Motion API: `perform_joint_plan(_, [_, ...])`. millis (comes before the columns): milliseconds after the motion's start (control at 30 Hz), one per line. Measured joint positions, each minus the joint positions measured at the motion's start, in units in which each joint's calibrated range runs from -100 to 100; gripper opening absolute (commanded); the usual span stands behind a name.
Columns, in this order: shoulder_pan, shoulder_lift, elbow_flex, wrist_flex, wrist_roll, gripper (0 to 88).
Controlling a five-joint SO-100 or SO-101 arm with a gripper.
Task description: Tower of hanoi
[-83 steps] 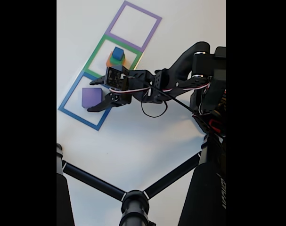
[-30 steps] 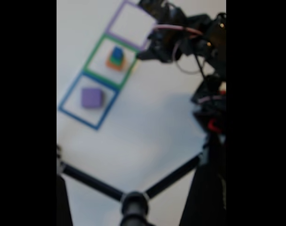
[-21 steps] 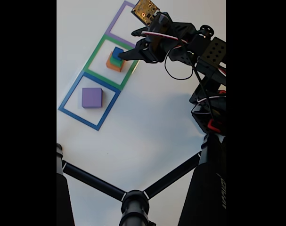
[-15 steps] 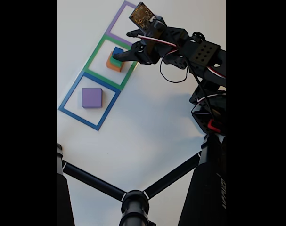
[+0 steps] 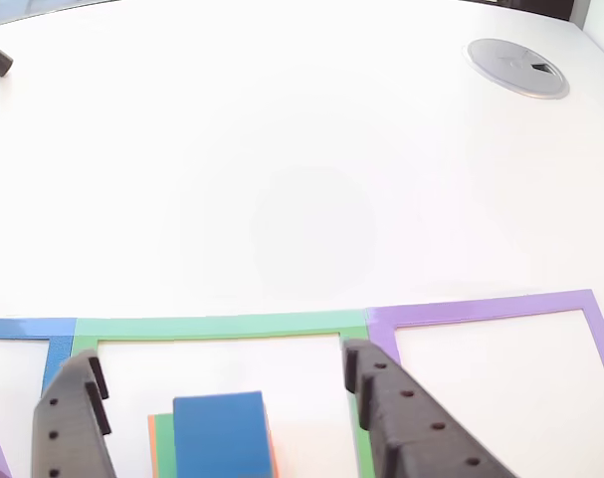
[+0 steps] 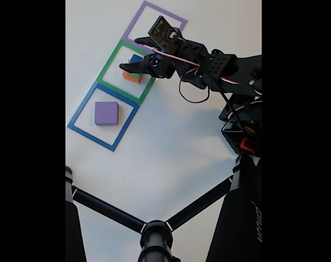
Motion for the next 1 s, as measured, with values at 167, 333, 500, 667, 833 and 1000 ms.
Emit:
perform_joint_plan(167, [0.59,1.01,5.14,-6.93,-0.18,27.5])
perform_joint_plan(333, [0.59,1.44,7.35,-10.72,-0.18,27.3])
perform_joint_plan(500, [0.59,4.64,7.35,-13.30,-0.18,27.2])
perform_joint_plan(667, [0.59,7.01,7.35,-14.83,-0.18,26.6])
perform_joint_plan(833, [0.23,7.68,7.35,-15.56,-0.18,25.6])
perform_joint_plan(1000, [-0.70,7.68,7.35,-15.56,-0.18,23.7])
